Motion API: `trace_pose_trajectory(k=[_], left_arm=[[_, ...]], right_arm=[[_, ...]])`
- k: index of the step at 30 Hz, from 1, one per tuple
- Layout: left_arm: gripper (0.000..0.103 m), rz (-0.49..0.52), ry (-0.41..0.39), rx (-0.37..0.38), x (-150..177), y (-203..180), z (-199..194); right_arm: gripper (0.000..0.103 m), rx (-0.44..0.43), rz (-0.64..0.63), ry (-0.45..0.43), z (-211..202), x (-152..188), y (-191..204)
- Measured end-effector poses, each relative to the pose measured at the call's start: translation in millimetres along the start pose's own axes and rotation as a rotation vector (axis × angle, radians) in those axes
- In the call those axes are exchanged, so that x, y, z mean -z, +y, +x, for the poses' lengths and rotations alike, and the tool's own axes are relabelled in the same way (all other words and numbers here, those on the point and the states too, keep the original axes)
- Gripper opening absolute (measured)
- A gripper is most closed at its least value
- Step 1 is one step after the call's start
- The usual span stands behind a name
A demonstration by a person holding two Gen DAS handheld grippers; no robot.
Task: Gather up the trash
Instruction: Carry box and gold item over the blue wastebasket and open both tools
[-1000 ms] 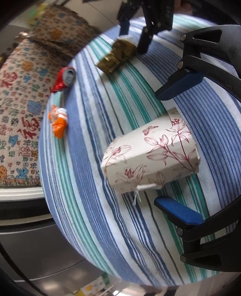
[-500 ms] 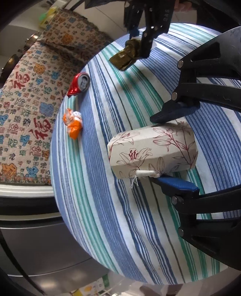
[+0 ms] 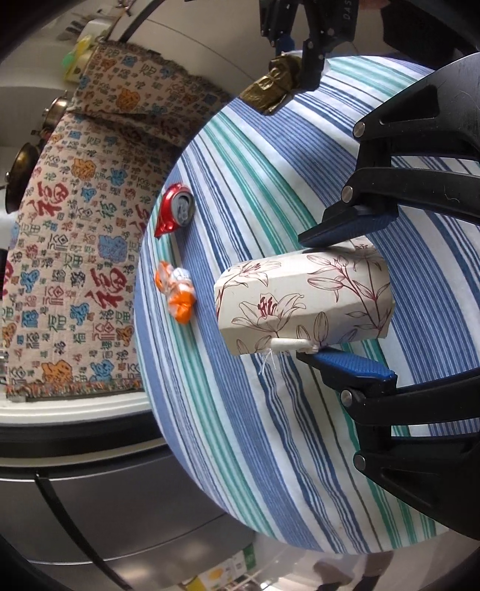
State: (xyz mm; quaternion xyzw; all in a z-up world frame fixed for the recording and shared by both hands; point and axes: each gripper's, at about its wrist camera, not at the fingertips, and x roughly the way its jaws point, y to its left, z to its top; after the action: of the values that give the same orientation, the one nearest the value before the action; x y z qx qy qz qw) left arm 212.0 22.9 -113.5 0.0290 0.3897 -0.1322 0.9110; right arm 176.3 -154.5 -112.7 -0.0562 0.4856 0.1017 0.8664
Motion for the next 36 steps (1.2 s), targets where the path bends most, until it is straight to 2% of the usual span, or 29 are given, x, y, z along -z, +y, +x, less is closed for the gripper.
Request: trace_pose_trajectory(k=[4,9,13,20,24,29,36], left_arm=[[0.055,0.025,-0.018,-0.003,-1.8,-11.4,-6.4],[0.055,0.071,-0.029,0.059,-2.7,-44.3,-16.6],[0.055,0.099,-0.012,0.184,-1.1,-90.3,-24.2],[0.055,0.213,0.026,0.429,-2.1,-218.1,-34.7],[0.055,0.269,0.074,0.523,5.5,-296.8,-17.6],[0.055,0.281,0.172,0.615,17.6,-361.4,23.9],[0.056,0.276,0.274,0.660,31.7,-416.6,79.4]], right_arm=[[0.038,0.005,0.036,-0.014,-9.1,11.5,-17.3],[0.038,0.032,0.107,-0.037,-26.7,38.2,-55.9],[0.038,0.085,0.191,-0.045,-45.7,71.2,-106.0],[0.039,0.214,0.330,-0.022,-77.3,145.0,-198.0],[0.039,0.242,0.384,0.009,-73.9,185.1,-238.6],[0.039,0.225,0.453,0.022,-59.9,227.3,-270.1],[0.039,0.231,0.435,0.091,-49.5,245.8,-286.2]])
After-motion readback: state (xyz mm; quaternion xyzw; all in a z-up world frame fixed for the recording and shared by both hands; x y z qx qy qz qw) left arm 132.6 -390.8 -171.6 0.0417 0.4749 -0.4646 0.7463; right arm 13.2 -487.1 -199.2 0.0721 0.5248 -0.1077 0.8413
